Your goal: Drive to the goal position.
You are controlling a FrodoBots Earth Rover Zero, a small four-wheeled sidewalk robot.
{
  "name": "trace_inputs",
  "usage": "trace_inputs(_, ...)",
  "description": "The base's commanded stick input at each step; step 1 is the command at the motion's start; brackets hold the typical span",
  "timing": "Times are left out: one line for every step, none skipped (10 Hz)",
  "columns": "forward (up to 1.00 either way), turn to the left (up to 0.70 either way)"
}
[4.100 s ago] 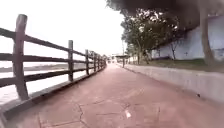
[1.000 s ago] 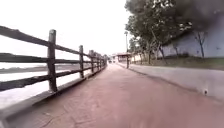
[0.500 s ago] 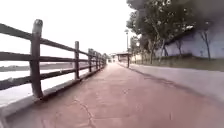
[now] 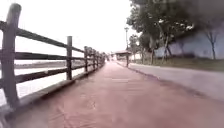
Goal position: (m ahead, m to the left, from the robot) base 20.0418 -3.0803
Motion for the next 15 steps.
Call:
trace_inputs(1.00,0.00)
trace_inputs(1.00,0.00)
trace_inputs(1.00,0.00)
trace_inputs(1.00,0.00)
trace_inputs(1.00,0.00)
trace_inputs(1.00,0.00)
trace_inputs(1.00,0.00)
trace_inputs(1.00,0.00)
trace_inputs(1.00,0.00)
trace_inputs(1.00,0.00)
trace_inputs(1.00,0.00)
trace_inputs(1.00,0.00)
trace_inputs(1.00,0.00)
trace_inputs(1.00,0.00)
trace_inputs(1.00,0.00)
